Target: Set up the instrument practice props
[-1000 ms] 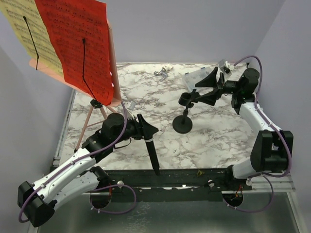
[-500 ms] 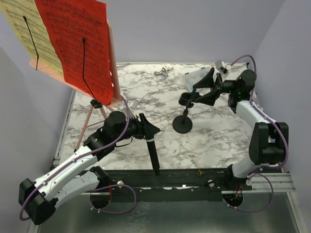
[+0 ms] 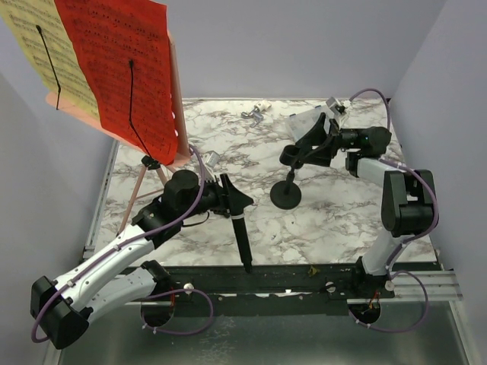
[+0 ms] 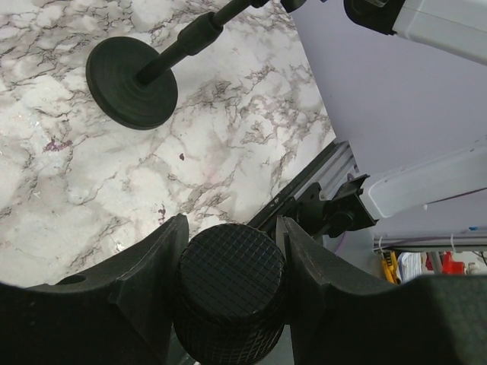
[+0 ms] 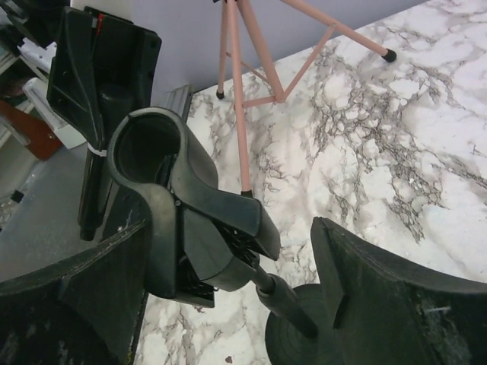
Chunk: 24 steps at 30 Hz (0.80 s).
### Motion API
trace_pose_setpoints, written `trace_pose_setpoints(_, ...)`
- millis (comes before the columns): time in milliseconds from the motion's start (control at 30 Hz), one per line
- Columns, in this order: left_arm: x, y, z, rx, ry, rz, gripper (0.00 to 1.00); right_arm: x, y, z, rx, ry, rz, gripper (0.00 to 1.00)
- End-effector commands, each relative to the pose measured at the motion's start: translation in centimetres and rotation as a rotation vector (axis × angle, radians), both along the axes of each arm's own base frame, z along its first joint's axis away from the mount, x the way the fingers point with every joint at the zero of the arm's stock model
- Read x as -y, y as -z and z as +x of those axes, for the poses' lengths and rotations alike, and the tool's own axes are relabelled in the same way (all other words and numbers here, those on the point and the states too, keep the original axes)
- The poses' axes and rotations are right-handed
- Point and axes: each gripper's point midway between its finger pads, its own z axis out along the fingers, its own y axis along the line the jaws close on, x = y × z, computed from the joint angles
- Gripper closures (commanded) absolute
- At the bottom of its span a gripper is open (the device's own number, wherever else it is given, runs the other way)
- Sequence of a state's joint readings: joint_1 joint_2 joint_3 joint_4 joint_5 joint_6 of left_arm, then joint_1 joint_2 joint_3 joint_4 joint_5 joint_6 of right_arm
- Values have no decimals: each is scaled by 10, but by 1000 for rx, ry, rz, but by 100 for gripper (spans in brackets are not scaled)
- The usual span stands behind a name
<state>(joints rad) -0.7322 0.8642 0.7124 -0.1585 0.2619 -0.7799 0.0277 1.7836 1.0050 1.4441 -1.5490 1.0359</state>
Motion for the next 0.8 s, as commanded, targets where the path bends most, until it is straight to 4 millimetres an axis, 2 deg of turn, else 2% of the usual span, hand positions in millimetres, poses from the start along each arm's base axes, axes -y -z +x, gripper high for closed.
trace_pose_setpoints(0,5,-23,2,44,22,-43,100,-3,-22,-9,253,32,36,11)
trace_pose_setpoints(167,6,-20,2,36,25,-40,100,-9,-27,0,298,173,18,7)
trace_pose_setpoints(333,8,-18,2,38,36,-38,100,-12,-27,-20,342,74,22,7)
trace_pose_setpoints(500,7,-21,-2,47,45,-50,100,-11,-19,-29,345,-1,16,8)
trace_pose_setpoints(767,8,-33,-3,81,65,-58,100,-10,-10,-10,346,78,-22,8)
